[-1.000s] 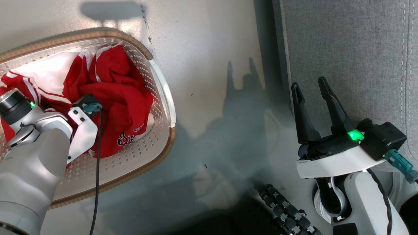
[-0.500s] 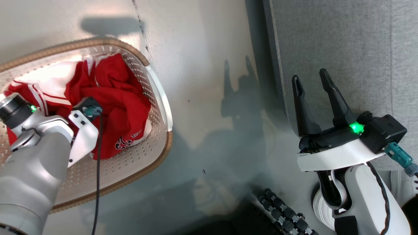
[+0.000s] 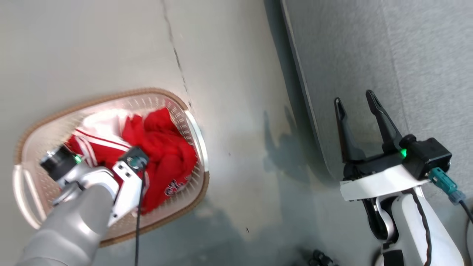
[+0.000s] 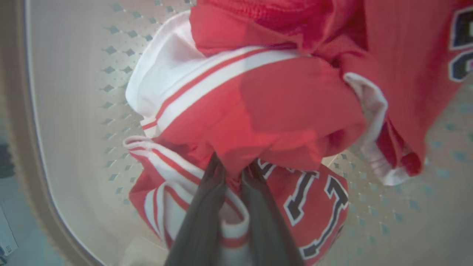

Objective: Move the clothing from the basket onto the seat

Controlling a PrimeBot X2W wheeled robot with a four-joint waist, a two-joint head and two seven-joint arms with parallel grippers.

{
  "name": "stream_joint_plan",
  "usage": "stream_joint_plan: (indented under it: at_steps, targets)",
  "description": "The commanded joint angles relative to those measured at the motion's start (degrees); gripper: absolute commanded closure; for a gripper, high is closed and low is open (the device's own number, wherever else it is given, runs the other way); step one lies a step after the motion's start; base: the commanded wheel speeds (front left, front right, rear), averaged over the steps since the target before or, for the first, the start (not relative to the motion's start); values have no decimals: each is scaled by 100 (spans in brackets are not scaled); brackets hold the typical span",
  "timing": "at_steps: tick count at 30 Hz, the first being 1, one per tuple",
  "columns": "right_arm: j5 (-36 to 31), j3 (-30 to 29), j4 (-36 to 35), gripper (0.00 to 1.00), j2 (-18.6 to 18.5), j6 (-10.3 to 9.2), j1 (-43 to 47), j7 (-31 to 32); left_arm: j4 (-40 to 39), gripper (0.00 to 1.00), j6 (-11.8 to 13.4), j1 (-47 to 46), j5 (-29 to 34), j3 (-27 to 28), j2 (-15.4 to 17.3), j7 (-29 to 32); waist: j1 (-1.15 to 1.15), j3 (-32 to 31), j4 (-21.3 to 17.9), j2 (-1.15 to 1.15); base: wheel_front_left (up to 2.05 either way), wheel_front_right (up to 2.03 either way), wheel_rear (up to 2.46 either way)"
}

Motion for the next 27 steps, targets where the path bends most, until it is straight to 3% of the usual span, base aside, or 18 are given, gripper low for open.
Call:
stream_joint_plan:
  at_steps: [1,13,20,24,27]
  targets:
    - [-72,-74,46,0,-33,1,104,-30,-3,100,54,108,-65,21,-51,-82,0,-593,221,0,0,0,0]
    - [-352,-233,348,0,-34,1,526,-30,-2,100,214,847,-736,411,-300,-1495,0,-2183,826,0,0,0,0]
    - [-466,-247,500,0,-34,1,815,-30,-114,100,430,860,-1264,837,-581,-2295,0,-2917,1122,0,0,0,0]
    - [-498,-274,538,0,-36,1,982,-30,-524,100,516,850,-1460,1012,-652,-2473,0,-3256,1249,0,0,0,0]
    - [-527,-315,545,0,-43,1,1081,-30,-1444,100,699,1017,-1501,1163,-614,-2486,0,-3471,1317,0,0,0,0]
